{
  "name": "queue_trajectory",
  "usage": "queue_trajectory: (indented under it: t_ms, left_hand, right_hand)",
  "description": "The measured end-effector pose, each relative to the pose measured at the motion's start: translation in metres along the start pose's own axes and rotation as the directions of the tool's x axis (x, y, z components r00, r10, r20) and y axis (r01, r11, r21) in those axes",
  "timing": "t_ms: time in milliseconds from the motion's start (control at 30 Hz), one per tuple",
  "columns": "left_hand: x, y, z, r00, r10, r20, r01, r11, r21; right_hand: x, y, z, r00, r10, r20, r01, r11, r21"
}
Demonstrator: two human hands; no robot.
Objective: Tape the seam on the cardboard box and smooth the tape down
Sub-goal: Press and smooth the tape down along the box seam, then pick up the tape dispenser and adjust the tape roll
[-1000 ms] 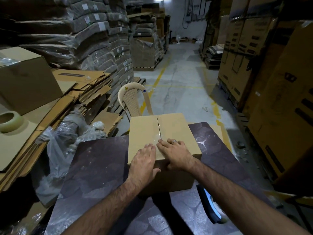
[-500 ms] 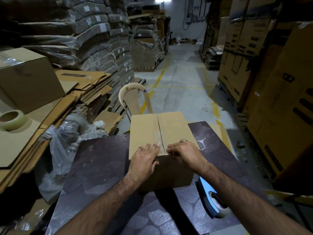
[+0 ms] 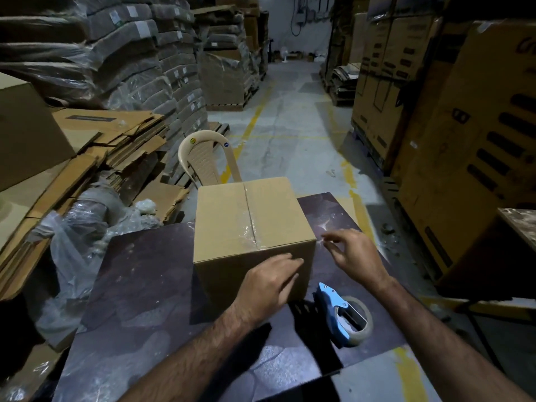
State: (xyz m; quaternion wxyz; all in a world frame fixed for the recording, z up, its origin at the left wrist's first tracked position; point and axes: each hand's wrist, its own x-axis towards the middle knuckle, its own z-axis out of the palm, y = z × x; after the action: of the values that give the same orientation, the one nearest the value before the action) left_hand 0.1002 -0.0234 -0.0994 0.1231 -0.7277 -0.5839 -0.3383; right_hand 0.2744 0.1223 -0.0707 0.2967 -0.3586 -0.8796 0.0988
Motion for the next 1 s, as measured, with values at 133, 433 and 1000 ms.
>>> queue_trajectory:
  t_ms: [133, 433, 1000]
  left_hand:
    - [-0.003, 0.028, 0.050, 0.927, -0.185, 0.327, 0.227, 0.969, -0.096]
    - [-0.011, 0.055, 0.143, 0.428, -0.580, 0.693, 0.825, 0.564, -0.037]
    - [-0.011, 0.057, 0.174, 0.076, -0.683, 0.726, 0.994, -0.005, -0.108]
  right_hand:
    - [-0.036, 0.036, 0.007, 0.968, 0.242, 0.069, -0.247, 0.965, 0.091]
    - [-0.105, 0.083, 0.046, 0.643, 0.695, 0.323, -0.719, 0.693, -0.059]
    - [-0.118, 0.097, 0.078, 0.557, 0.739, 0.379, -0.720, 0.657, -0.223]
